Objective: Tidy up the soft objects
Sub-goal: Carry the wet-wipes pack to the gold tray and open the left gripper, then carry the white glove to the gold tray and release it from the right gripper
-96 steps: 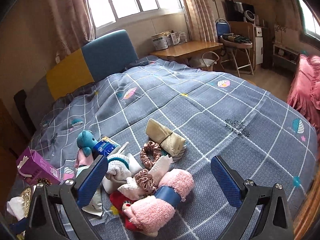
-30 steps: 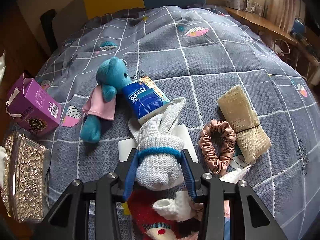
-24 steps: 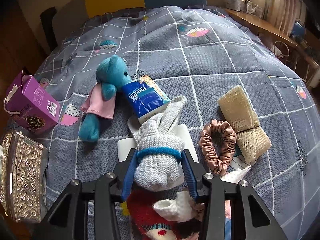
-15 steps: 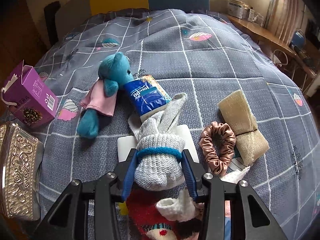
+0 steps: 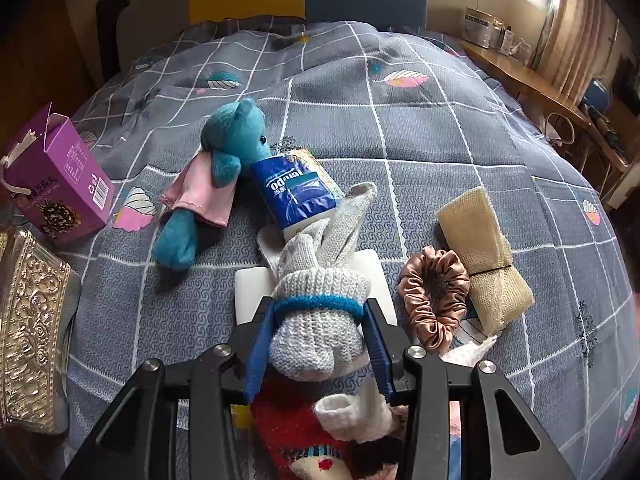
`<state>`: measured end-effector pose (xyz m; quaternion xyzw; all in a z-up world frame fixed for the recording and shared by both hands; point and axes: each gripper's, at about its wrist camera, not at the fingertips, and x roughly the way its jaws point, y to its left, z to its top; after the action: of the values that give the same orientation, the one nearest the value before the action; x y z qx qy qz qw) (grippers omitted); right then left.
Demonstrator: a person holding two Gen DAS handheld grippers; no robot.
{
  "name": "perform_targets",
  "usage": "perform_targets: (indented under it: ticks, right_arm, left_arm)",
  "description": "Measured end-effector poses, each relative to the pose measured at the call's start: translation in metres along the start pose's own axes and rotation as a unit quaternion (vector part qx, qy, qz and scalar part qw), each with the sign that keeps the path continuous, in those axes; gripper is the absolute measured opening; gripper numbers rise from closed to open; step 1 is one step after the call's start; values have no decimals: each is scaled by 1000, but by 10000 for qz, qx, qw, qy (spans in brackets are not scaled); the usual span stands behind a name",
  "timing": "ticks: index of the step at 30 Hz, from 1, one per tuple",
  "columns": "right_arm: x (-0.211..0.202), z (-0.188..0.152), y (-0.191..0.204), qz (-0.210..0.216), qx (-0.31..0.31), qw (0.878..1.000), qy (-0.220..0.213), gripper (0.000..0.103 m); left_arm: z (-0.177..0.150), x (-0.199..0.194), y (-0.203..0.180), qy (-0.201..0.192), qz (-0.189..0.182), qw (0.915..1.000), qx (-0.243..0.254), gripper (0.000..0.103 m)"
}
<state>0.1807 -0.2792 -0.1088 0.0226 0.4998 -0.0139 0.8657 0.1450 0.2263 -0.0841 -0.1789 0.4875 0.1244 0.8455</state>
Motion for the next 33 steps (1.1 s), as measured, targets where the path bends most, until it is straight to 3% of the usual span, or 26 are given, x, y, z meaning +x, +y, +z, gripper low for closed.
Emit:
perform_targets:
  ticks: [5,9,14,25,33]
  right_arm:
    - [1,0,-1,36,27,10000,11,44]
    - [1,1,0,13,-30,10000,-26,43]
    - [-4,1,0,14,-15,9999,-145,37]
    - [-43,7,-16,494,754,9942,-593,33]
    - [-87,52,14,707,663,9892,-1099,33]
  left_arm:
    - [-24,-22,-7,-235,303,9984,412,67]
    - [-43,-46,-17,-603,661,9919,905,67]
    - [-61,-63,-16,-674,595,9895,1129,67]
    - [-87,-87,-25,-942,339,9797,1736,67]
    - [-94,-85,-22,-879,99,9795,1808,67]
